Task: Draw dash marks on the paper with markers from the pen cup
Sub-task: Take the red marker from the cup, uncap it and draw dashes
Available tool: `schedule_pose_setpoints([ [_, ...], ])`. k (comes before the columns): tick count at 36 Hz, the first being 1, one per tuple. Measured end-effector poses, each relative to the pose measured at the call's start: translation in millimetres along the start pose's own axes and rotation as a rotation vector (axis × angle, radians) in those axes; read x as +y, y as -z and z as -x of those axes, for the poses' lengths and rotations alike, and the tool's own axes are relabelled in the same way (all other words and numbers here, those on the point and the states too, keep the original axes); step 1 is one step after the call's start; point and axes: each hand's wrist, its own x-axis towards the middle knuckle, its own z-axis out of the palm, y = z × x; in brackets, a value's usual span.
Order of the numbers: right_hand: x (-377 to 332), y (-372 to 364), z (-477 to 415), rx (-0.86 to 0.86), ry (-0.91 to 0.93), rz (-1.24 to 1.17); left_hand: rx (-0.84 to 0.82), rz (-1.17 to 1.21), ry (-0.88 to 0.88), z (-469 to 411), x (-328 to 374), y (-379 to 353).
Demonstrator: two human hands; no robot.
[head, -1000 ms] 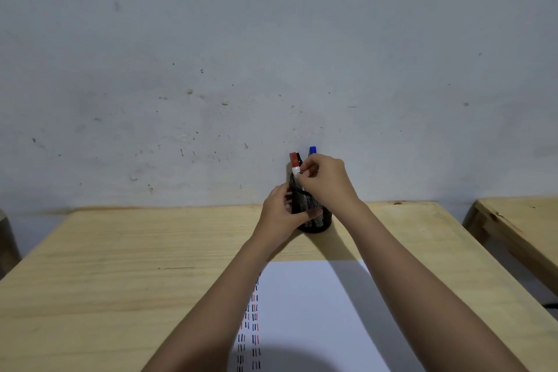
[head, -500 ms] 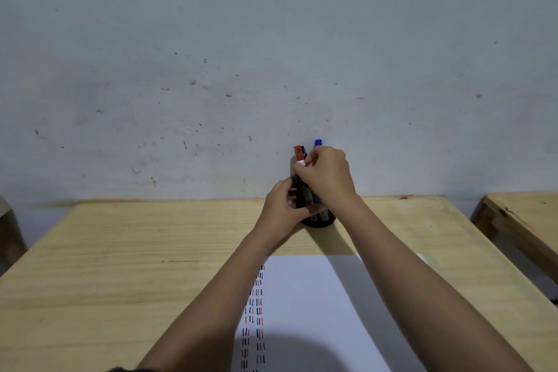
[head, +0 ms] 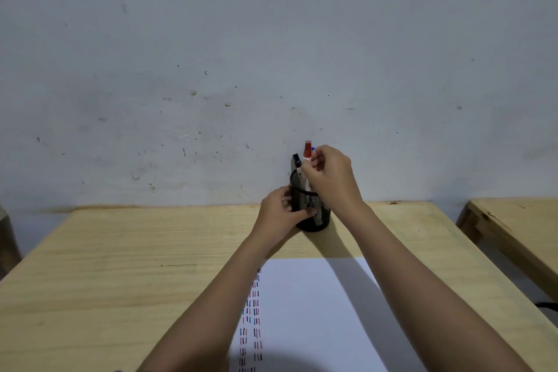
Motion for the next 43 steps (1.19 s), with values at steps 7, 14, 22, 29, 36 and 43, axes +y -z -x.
schedule_pose_setpoints([
  [7,-29.5,25.6,6.3,0.102,0.142,-0.082,0.076,0.03,0.061,18.7,29.9,11.9],
  [14,-53.4,47.7,23.0,0.068,0.294,-0.027,0.186,-0.003,-0.241,36.4,94.7,43.6],
  [22,-63.2,57.0,60.7,-0.093,0.384,0.118,0.079,-0.056,-0.37,77.1,138.9,52.1],
  [29,-66.8,60.9,87.1,-0.159,0.394,0.175,0.104,-0.173,-0.371,103.6,134.2,50.1],
  [36,-67.5,70.8,102.6,-0.199,0.36,0.067,0.212,-0.126,-0.389,119.8,132.7,49.9],
  [43,-59.7,78.7,113.7,-0.257,0.256,-0.079,0.352,0.135,-0.319,131.4,117.8,58.3],
])
